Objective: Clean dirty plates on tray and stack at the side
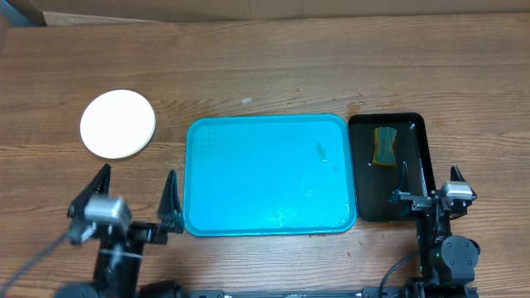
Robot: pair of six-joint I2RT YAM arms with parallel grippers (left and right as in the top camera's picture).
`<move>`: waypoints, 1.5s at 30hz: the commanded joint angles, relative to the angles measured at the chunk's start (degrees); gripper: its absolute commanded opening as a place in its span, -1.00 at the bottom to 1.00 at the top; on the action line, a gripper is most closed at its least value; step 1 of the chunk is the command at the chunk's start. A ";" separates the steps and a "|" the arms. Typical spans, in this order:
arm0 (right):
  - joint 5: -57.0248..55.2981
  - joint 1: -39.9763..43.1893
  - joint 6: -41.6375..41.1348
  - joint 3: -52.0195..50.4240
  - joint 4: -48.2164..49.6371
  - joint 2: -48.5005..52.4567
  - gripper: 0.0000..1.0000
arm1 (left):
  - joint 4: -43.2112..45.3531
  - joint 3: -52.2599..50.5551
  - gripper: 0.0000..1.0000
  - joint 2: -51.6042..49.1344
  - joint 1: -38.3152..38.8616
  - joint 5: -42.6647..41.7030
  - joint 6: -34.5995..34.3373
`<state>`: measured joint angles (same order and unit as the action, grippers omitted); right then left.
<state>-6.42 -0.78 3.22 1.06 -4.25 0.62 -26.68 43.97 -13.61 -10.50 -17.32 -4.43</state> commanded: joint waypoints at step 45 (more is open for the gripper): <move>-0.59 0.26 -0.26 -0.61 0.26 -0.46 1.00 | 27.67 -43.69 1.00 13.40 2.32 1.88 -7.34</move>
<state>-6.39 -0.78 3.20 1.06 -4.27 0.62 5.37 0.47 -0.80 -8.60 -16.25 -11.20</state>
